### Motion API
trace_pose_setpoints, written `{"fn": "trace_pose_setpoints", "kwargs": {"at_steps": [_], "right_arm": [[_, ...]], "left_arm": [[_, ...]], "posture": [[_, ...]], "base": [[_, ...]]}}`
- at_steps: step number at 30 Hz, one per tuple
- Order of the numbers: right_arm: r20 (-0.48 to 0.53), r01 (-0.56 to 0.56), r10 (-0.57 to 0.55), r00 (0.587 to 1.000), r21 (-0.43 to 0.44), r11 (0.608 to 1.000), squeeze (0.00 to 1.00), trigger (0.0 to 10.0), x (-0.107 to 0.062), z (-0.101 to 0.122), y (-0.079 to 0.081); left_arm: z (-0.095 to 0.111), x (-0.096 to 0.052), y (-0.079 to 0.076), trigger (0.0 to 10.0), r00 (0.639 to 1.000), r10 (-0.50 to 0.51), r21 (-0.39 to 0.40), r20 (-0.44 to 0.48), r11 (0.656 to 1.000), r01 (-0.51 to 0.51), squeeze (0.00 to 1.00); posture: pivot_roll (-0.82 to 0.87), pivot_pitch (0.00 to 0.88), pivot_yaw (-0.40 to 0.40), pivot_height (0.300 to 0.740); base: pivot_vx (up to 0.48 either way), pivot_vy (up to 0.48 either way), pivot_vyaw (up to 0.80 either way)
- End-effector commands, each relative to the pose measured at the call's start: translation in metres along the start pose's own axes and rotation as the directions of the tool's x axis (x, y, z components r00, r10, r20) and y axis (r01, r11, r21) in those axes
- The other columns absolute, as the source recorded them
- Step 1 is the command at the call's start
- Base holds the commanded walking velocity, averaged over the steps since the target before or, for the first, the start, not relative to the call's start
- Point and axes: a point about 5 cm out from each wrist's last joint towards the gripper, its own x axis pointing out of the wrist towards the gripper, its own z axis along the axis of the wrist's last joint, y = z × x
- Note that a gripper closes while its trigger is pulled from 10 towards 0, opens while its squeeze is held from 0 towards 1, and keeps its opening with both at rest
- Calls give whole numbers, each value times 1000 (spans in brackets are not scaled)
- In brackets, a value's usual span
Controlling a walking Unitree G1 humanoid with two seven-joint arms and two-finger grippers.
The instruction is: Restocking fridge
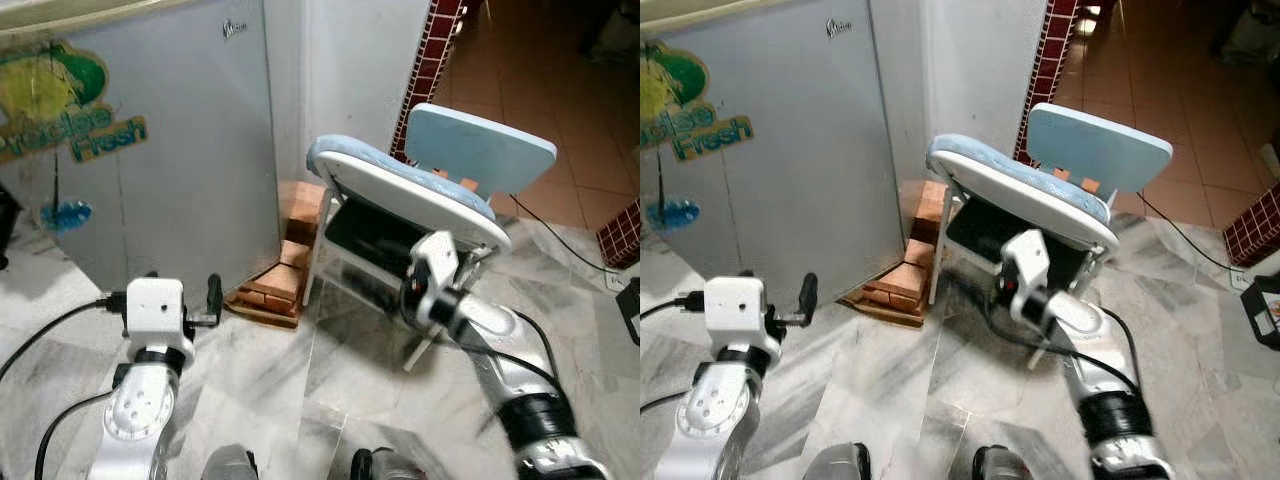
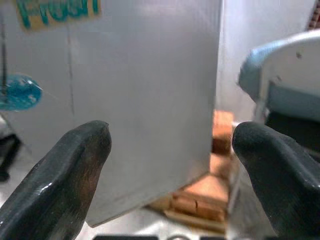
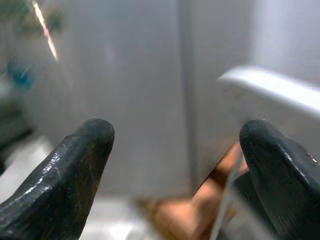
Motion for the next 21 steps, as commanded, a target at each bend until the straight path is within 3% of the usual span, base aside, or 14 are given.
{"fn": "trace_pose_setpoints", "kwargs": {"at_steps": [1,4,8,13,21], "right_arm": [[57,245,-244,968,-2,970,0,10000,-2,10,-14],[61,365,-364,930,-10,931,0,10000,-6,11,-19],[95,409,-402,911,-71,910,0,10000,-13,17,-21],[68,466,-461,885,-123,876,0,10000,-27,8,-26],[-8,545,-551,835,-132,828,0,10000,-46,-15,-24]], "left_arm": [[-1,4,-5,10000,1000,-7,56,30,998,6,0],[7,9,-9,10000,995,-18,88,99,996,9,0],[9,12,-6,10000,995,13,66,104,998,-20,0],[-5,6,0,10000,996,84,-11,37,996,-84,0],[-19,-4,-2,10000,997,77,-13,-4,997,-77,0]], "posture": [[33,77,-4,740],[17,74,-11,740],[13,77,-10,740],[6,66,8,740],[-1,41,49,740]], "base": [[0,0,0],[0,0,0],[0,61,0],[0,409,0],[0,467,0]]}}
